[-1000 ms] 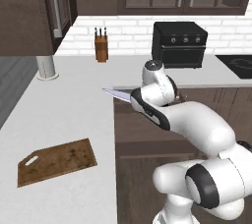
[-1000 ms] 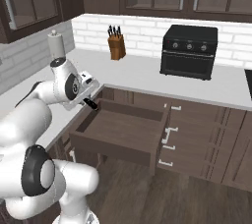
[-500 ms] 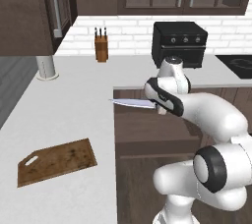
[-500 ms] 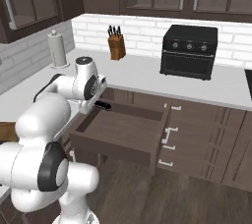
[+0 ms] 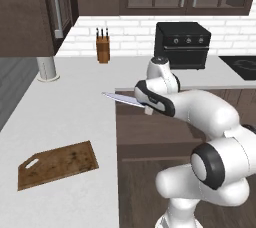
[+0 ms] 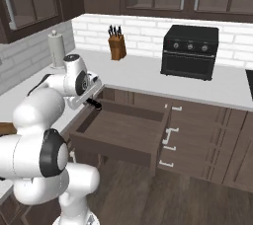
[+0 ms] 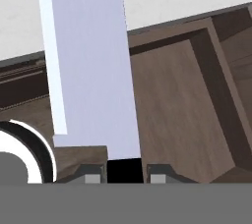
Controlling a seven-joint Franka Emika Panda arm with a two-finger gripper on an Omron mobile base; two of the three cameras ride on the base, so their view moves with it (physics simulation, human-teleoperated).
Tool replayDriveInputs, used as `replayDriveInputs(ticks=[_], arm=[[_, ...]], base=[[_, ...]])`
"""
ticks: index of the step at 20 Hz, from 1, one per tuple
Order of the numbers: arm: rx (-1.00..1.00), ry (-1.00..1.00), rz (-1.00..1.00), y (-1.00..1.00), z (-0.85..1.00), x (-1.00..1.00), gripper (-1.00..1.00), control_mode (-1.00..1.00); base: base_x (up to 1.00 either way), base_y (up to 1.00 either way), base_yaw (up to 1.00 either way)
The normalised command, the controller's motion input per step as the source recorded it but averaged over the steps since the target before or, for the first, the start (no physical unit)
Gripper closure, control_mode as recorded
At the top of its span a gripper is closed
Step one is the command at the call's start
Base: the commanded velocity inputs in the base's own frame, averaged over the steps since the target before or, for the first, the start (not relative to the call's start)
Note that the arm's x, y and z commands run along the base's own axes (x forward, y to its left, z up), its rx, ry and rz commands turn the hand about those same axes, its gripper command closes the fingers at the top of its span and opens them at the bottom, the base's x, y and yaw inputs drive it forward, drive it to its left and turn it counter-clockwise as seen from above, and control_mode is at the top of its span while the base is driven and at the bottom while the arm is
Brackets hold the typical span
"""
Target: Pick up the knife from the drawer and place it on the cutting board. Then place the meat from the plate to the cutting board.
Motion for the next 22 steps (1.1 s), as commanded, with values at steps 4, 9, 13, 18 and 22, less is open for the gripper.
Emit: replayDriveInputs(ticks=[4, 9, 13, 18, 22], arm=[[0.0, 0.0, 0.0, 0.0, 0.0, 0.0, 1.0, -1.0], [0.0, 0.0, 0.02, -0.07, -0.06, -0.01, 1.0, 1.0], [0.0, 0.0, 0.0, 0.0, 0.0, 0.0, 1.0, 1.0], [0.0, 0.0, 0.0, 0.0, 0.0, 0.0, 1.0, 1.0], [0.0, 0.0, 0.0, 0.0, 0.0, 0.0, 1.0, 1.0]], base=[[0.0, 0.0, 0.0], [-0.08, -0.45, 0.28], [-0.23, -0.54, 0.7], [-0.06, -0.17, 0.8], [0.03, 0.0, 0.81]])
